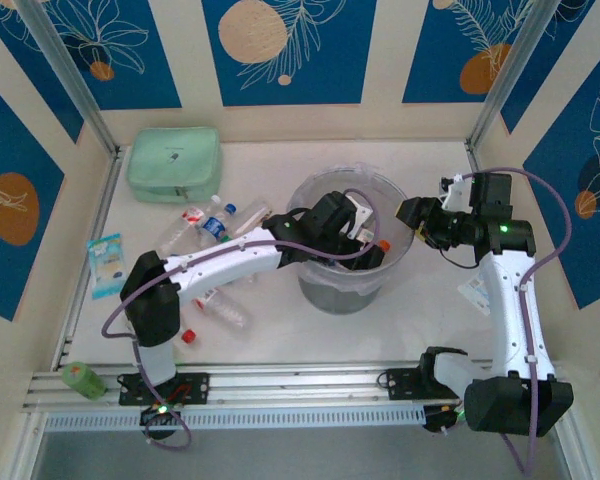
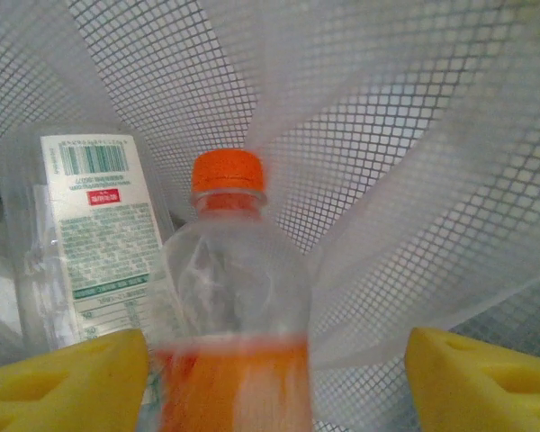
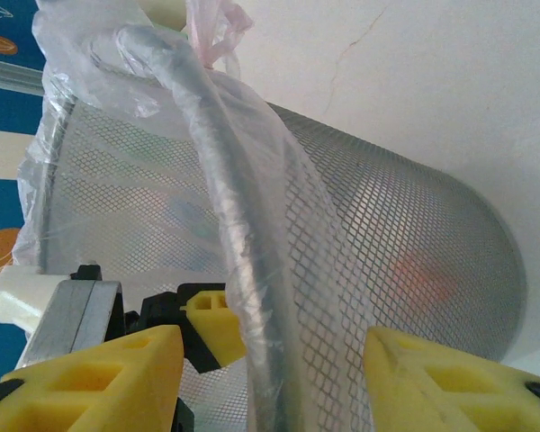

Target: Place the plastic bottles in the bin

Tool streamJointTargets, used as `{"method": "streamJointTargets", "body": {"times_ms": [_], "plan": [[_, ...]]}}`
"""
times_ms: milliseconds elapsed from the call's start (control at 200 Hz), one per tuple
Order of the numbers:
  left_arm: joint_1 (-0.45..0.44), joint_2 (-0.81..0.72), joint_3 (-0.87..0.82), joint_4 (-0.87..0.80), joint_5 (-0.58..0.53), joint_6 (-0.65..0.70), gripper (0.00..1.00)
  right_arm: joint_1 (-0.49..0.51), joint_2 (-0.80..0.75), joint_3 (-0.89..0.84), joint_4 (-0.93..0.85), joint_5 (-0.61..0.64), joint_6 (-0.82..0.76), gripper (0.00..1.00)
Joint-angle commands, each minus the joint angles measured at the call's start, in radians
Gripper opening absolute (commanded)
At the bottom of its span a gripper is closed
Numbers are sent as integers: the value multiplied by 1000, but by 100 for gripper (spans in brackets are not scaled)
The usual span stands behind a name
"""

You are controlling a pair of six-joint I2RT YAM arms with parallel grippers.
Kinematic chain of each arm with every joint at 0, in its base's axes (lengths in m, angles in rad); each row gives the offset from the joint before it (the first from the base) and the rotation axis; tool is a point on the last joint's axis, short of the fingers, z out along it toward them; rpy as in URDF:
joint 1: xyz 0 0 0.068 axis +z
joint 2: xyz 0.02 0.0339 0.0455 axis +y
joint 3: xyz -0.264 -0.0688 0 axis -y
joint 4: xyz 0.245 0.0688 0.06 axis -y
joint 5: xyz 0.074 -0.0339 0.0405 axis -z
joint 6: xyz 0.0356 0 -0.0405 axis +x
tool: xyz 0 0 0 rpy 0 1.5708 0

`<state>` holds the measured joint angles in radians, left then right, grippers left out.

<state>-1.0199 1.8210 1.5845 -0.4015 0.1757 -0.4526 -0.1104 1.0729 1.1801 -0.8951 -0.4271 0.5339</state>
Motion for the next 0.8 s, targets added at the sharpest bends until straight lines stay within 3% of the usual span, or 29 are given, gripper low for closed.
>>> {"method": "streamJointTargets", "body": {"times_ms": [0, 275, 575, 795], "plan": [[-11, -48, 8, -2, 2, 24, 77, 5, -38, 6, -36, -4, -5, 56], [-10, -107, -17, -2, -25, 60, 81, 3, -69, 11, -66, 12, -7, 58], [36, -142, 127, -138, -93, 174, 85, -14, -76, -4, -61, -7, -9, 64], [66, -209, 170, -196, -129, 220, 96, -24, -71, 16, -65, -23, -21, 78]]}}
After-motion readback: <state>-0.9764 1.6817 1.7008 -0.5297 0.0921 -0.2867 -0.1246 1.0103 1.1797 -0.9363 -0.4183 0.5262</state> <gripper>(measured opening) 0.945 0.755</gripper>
